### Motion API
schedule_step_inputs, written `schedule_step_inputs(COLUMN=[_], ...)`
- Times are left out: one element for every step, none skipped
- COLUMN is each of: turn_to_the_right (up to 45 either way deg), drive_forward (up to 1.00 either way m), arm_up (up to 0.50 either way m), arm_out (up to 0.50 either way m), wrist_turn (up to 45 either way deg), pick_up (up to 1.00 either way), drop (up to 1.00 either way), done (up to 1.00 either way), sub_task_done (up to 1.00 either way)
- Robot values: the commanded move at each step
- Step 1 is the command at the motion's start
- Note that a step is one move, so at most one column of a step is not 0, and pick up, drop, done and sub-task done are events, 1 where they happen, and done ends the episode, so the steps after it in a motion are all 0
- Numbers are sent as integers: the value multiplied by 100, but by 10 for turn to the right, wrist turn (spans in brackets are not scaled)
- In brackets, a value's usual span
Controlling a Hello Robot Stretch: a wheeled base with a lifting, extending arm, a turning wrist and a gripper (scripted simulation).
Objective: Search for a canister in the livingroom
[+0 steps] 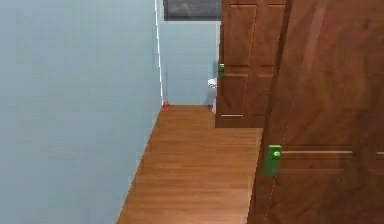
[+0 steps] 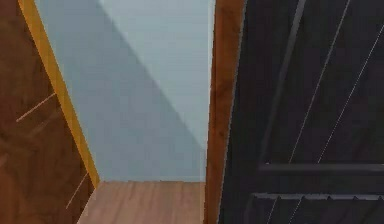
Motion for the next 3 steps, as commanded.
schedule_step_inputs(turn_to_the_right=[0, -120, 0], drive_forward=[45, 0, 60], arm_up=[0, 0, 0], arm_out=[0, 0, 0], wrist_turn=[0, 0, 0], pick_up=[0, 0, 0], drop=[0, 0, 0], done=[0, 0, 0], sub_task_done=[0, 0, 0])
